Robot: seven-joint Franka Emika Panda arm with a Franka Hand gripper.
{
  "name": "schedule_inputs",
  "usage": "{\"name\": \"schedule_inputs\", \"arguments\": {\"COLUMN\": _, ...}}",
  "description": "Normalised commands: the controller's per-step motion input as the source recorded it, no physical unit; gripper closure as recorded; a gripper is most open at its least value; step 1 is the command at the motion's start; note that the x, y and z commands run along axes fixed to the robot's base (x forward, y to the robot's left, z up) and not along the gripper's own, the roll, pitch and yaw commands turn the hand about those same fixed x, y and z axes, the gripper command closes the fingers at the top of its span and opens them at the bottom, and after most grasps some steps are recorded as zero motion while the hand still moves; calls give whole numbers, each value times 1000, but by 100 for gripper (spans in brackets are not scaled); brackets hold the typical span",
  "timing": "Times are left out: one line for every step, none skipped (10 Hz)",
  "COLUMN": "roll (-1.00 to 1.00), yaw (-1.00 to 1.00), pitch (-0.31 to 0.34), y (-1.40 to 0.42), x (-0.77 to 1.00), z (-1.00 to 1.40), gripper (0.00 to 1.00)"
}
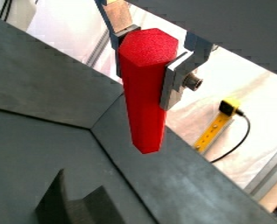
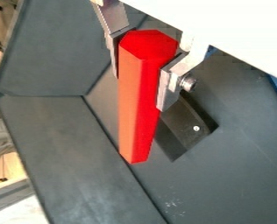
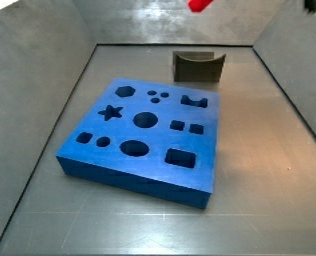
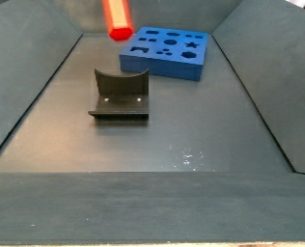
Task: Pick up the hexagon object. Move up. Place the hexagon object on the fixture. Regrasp the hexagon object. Move to above the board. Insert the hexagon object.
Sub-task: Move to above the board.
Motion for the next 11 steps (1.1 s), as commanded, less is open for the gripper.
{"name": "schedule_inputs", "arguments": {"roll": 48, "yaw": -35, "pitch": 4, "y": -47, "x": 68, "z": 674, "gripper": 100}}
{"name": "schedule_inputs", "arguments": {"roll": 40, "yaw": -40, "pitch": 32, "y": -38, "x": 58, "z": 565, "gripper": 100}}
{"name": "schedule_inputs", "arguments": {"roll": 20, "yaw": -36, "pitch": 85, "y": -27, "x": 41, "z": 346, "gripper": 100}}
{"name": "schedule_inputs", "arguments": {"roll": 4, "yaw": -26, "pitch": 118, "y": -22, "x": 37, "z": 180, "gripper": 100}}
{"name": "schedule_inputs", "arguments": {"roll": -1000, "yaw": -208, "pitch": -111, "y": -1000, "x": -790, "z": 325, "gripper": 100}}
{"name": "schedule_inputs", "arguments": {"roll": -1000, "yaw": -201, "pitch": -112, "y": -1000, "x": -790, "z": 327, "gripper": 100}}
{"name": "schedule_inputs", "arguments": {"roll": -1000, "yaw": -199, "pitch": -131, "y": -1000, "x": -874, "z": 358, "gripper": 100}}
{"name": "schedule_inputs", "arguments": {"roll": -1000, "yaw": -199, "pitch": -138, "y": -1000, "x": -944, "z": 335, "gripper": 100}}
{"name": "schedule_inputs", "arguments": {"roll": -1000, "yaw": -200, "pitch": -151, "y": -977, "x": -1000, "z": 343, "gripper": 100}}
{"name": "schedule_inputs", "arguments": {"roll": -1000, "yaw": -197, "pitch": -158, "y": -871, "x": -1000, "z": 313, "gripper": 100}}
{"name": "schedule_inputs", "arguments": {"roll": -1000, "yaw": -193, "pitch": -169, "y": -573, "x": -779, "z": 219, "gripper": 100}}
